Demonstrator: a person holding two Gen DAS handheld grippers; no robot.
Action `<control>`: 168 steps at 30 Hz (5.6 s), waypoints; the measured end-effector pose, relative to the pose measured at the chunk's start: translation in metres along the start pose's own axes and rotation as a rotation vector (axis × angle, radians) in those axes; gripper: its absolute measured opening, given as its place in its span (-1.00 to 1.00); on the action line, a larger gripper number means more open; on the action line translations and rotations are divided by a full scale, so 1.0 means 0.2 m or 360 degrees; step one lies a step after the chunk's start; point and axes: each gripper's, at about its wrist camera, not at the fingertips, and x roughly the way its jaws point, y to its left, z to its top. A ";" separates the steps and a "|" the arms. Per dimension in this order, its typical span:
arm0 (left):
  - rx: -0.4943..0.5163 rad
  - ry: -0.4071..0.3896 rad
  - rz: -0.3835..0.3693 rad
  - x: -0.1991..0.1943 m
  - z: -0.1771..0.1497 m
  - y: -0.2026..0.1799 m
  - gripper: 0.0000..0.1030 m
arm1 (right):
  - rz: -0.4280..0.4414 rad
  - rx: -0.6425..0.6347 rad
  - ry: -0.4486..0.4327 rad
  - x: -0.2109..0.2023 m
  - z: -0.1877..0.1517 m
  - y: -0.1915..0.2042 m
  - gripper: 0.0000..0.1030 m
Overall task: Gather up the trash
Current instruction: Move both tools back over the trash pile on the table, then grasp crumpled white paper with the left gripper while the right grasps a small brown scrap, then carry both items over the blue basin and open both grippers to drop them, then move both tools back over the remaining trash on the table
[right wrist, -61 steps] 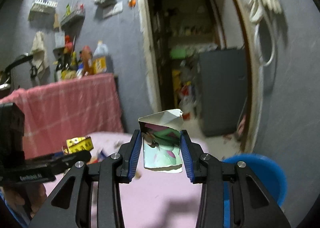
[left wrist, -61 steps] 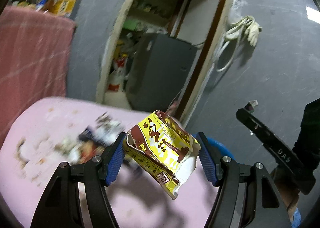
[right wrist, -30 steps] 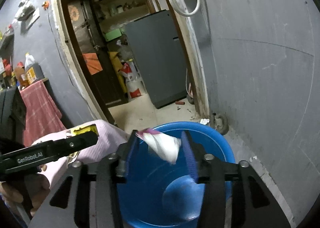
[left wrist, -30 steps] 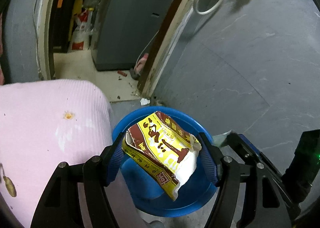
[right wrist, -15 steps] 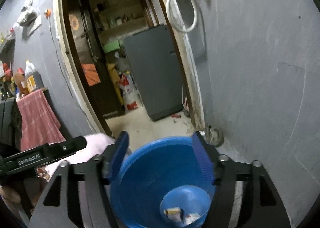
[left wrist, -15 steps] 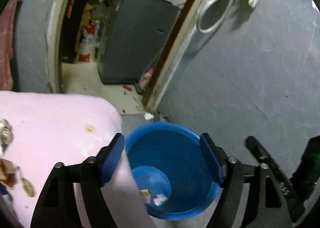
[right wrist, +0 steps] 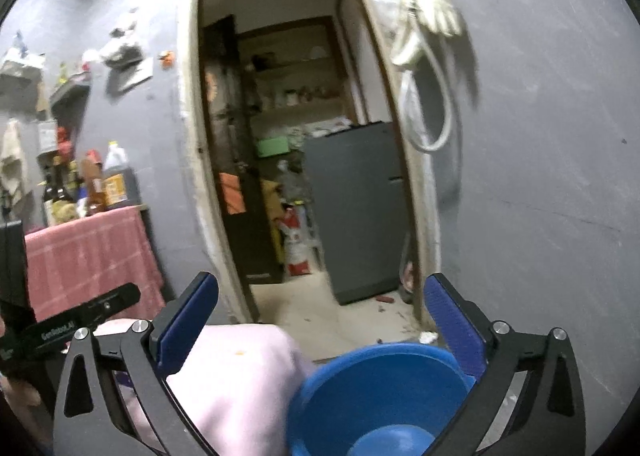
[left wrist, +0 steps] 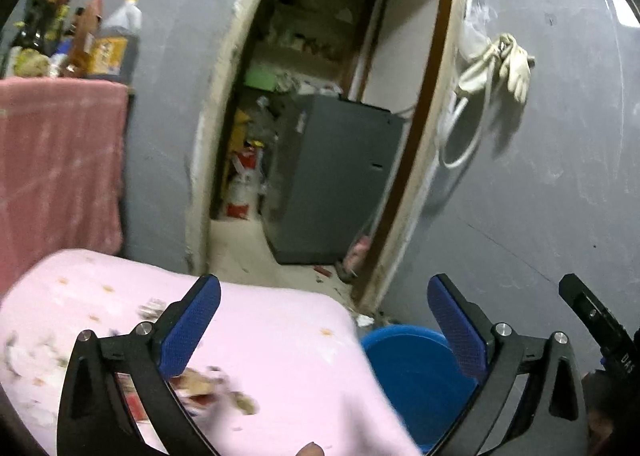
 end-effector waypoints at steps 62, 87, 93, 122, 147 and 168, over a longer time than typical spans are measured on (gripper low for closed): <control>0.0001 0.0682 0.0127 -0.05 -0.34 0.85 -0.36 | 0.0572 -0.0297 0.1047 0.61 -0.60 0.81 0.08; -0.0138 0.0544 0.0240 -0.20 -0.34 0.85 -0.63 | 0.0600 -0.0451 0.1071 0.59 -0.64 0.88 -0.78; -0.0116 0.0465 0.0241 -0.27 -0.34 0.78 -0.63 | 0.0589 -0.0373 0.0936 0.54 -0.60 0.84 -0.79; 0.0060 0.0087 -0.0259 0.04 -0.13 -0.10 -0.63 | 0.0211 -0.0162 0.0083 0.11 -0.10 0.27 -0.78; 0.0031 0.0576 -0.0337 0.57 -0.40 -0.41 -0.50 | -0.0095 0.0153 0.0434 0.24 -0.30 -0.28 -0.42; -0.0013 0.0497 -0.0380 0.49 -0.32 -0.38 0.04 | -0.0258 0.0143 0.0271 0.11 -0.16 -0.31 -0.05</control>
